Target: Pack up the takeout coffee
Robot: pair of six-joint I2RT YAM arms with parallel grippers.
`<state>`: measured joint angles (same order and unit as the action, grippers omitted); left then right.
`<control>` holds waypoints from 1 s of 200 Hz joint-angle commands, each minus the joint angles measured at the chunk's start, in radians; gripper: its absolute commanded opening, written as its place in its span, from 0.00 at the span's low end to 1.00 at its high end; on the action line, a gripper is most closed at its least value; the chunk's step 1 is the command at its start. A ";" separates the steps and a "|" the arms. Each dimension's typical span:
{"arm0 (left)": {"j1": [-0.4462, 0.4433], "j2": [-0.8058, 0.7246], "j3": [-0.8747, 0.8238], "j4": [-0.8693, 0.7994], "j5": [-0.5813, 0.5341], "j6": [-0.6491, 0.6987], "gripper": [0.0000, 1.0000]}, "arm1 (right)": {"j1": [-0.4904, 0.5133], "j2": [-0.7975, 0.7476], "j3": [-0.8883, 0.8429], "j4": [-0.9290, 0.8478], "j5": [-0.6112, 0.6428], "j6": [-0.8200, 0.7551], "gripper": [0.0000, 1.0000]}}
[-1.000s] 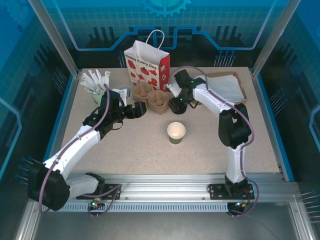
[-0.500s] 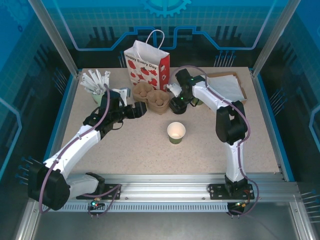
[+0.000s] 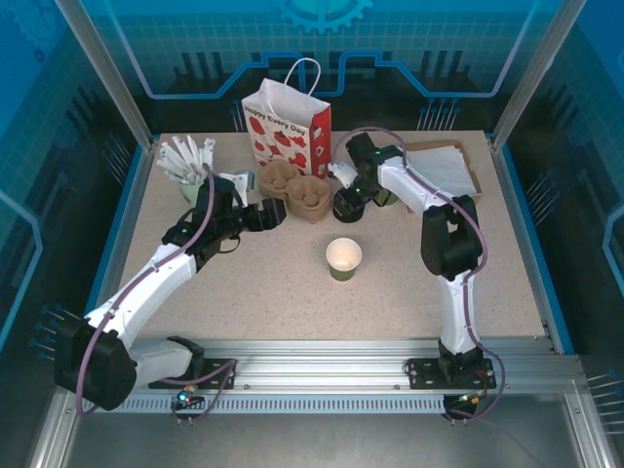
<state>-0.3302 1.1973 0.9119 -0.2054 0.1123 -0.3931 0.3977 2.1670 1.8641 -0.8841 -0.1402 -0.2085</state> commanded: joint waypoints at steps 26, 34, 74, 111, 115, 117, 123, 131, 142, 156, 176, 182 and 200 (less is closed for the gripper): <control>-0.004 -0.016 -0.002 -0.009 -0.005 0.007 0.88 | -0.011 0.042 0.049 -0.044 -0.033 -0.017 0.36; -0.004 -0.017 -0.004 -0.010 -0.005 0.010 0.88 | -0.011 0.043 0.050 -0.044 -0.032 -0.017 0.36; -0.004 -0.018 -0.005 -0.011 -0.006 0.011 0.87 | -0.013 0.039 0.065 -0.052 -0.036 -0.015 0.28; -0.004 -0.019 -0.007 -0.012 -0.004 0.010 0.88 | -0.020 0.018 0.069 -0.053 -0.066 -0.009 0.25; -0.003 -0.020 -0.007 -0.012 -0.006 0.011 0.87 | -0.022 0.017 0.069 -0.055 -0.069 -0.008 0.24; -0.004 -0.021 -0.007 -0.012 -0.006 0.011 0.88 | -0.021 0.017 0.070 -0.055 -0.071 -0.008 0.24; -0.004 -0.020 -0.007 -0.012 -0.006 0.010 0.87 | -0.023 0.017 0.070 -0.056 -0.074 -0.006 0.23; -0.004 -0.022 -0.008 -0.013 -0.006 0.011 0.87 | -0.027 0.016 0.070 -0.059 -0.076 -0.005 0.22; -0.004 -0.023 -0.010 -0.013 -0.005 0.012 0.87 | -0.027 0.015 0.072 -0.059 -0.076 -0.002 0.21; -0.004 -0.025 -0.008 -0.013 -0.006 0.012 0.87 | -0.028 0.008 0.074 -0.061 -0.080 0.002 0.21; -0.004 -0.028 -0.008 -0.012 -0.006 0.011 0.88 | -0.028 -0.008 0.082 -0.064 -0.092 0.010 0.19; -0.004 -0.028 -0.006 -0.012 -0.005 0.011 0.87 | -0.029 -0.015 0.083 -0.064 -0.097 0.015 0.19; -0.004 -0.032 -0.008 -0.011 -0.005 0.010 0.87 | -0.032 -0.034 0.087 -0.066 -0.101 0.025 0.17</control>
<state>-0.3302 1.1946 0.9119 -0.2058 0.1120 -0.3931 0.3786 2.1967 1.9137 -0.9180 -0.2039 -0.2035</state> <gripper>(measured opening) 0.875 0.180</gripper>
